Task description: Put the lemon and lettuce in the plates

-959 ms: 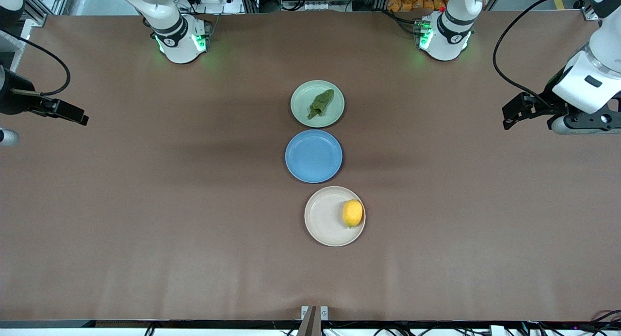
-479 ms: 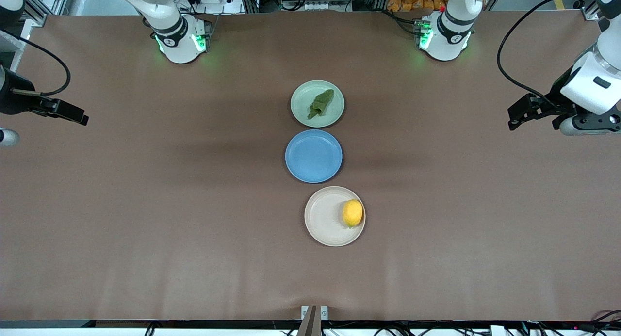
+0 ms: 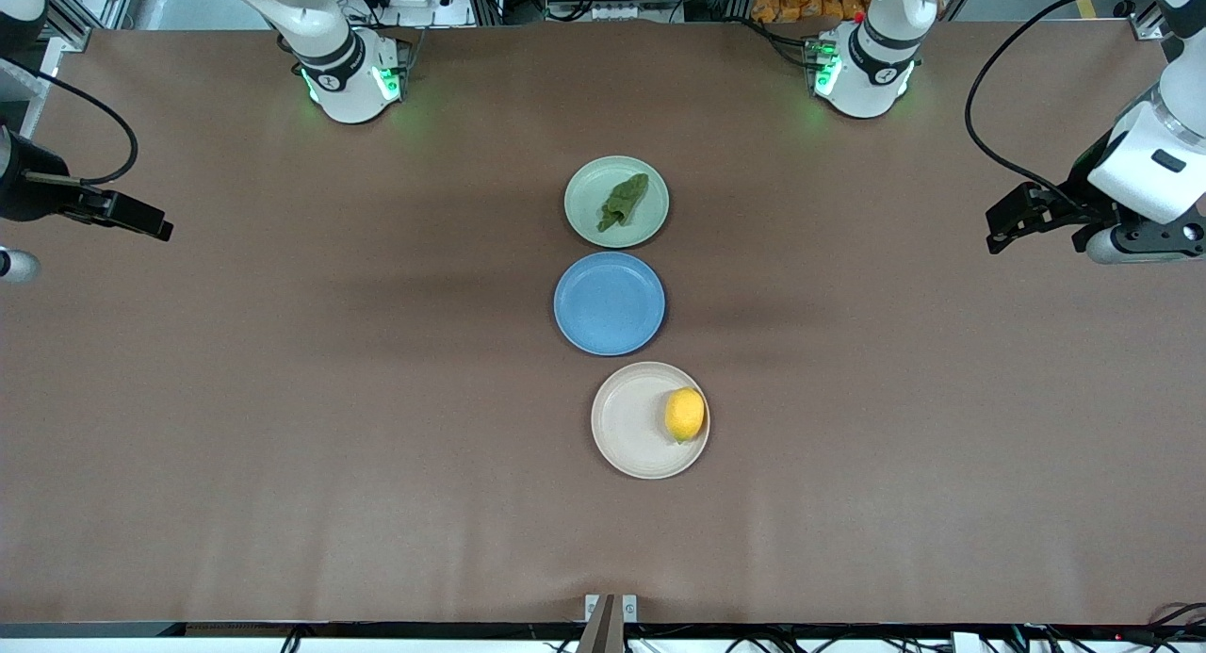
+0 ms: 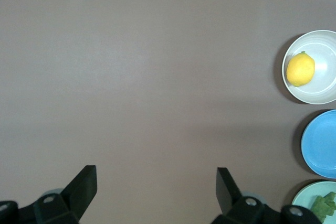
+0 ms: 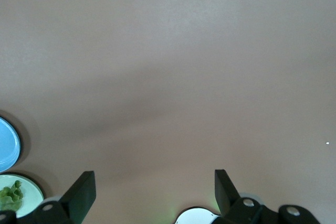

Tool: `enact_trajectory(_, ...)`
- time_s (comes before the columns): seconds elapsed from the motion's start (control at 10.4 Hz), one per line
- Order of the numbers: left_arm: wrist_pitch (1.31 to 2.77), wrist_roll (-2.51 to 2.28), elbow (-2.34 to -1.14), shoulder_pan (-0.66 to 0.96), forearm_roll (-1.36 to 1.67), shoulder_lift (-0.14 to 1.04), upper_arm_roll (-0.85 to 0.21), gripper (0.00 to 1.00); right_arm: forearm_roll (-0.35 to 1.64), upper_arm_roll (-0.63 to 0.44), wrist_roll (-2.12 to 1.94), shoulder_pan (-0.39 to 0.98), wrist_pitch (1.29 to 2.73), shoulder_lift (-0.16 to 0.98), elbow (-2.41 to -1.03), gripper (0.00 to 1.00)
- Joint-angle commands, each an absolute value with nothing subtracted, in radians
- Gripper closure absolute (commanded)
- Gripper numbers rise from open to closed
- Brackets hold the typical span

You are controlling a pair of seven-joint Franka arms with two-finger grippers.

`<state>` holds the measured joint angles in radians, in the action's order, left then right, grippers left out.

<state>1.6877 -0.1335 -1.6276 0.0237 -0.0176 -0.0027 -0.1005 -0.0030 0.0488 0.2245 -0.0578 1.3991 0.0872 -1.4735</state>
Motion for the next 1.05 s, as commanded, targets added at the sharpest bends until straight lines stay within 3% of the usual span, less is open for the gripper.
enact_trajectory(0.0,1.678,-0.101,-1.620,0.017,0.006,-0.002,-0.101,0.00,-0.003,0.057,0.218,-0.072,1.382,0.089,-1.460,0.00)
enact_trajectory(0.96,1.678,-0.101,-1.620,0.015,0.008,0.000,-0.101,0.00,-0.003,0.057,0.215,-0.075,1.457,0.006,-1.580,0.00)
